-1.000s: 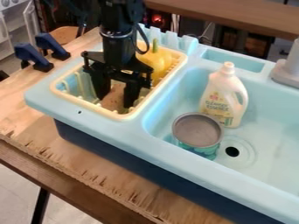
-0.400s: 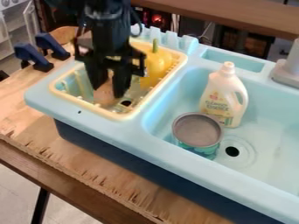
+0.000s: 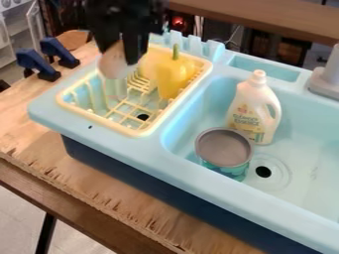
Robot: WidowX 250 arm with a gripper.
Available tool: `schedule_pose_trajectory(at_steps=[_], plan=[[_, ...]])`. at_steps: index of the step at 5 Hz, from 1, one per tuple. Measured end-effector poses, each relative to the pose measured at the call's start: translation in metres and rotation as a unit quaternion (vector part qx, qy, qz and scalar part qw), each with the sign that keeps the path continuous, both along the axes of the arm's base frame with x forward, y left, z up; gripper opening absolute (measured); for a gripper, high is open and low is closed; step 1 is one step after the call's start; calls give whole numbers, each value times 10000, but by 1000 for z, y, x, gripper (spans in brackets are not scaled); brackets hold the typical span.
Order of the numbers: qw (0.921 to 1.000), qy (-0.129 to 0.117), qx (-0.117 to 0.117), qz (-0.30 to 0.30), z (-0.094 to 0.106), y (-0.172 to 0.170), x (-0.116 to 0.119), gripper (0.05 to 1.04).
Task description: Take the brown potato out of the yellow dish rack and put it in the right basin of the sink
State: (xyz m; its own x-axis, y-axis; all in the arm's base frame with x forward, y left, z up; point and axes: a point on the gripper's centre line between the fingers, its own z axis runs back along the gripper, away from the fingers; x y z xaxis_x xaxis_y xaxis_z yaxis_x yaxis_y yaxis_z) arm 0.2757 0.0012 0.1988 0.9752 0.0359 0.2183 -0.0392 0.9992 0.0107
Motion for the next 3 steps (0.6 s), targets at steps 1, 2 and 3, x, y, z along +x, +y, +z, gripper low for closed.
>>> schedule_pose_trajectory(at_steps=[1, 2, 3], plan=[[9982, -221, -107, -546, 17, -49, -11, 500], [9948, -413, -345, -860, 24, -96, -24, 500], [9880, -456, -520, -1379, 18, -141, -35, 500]])
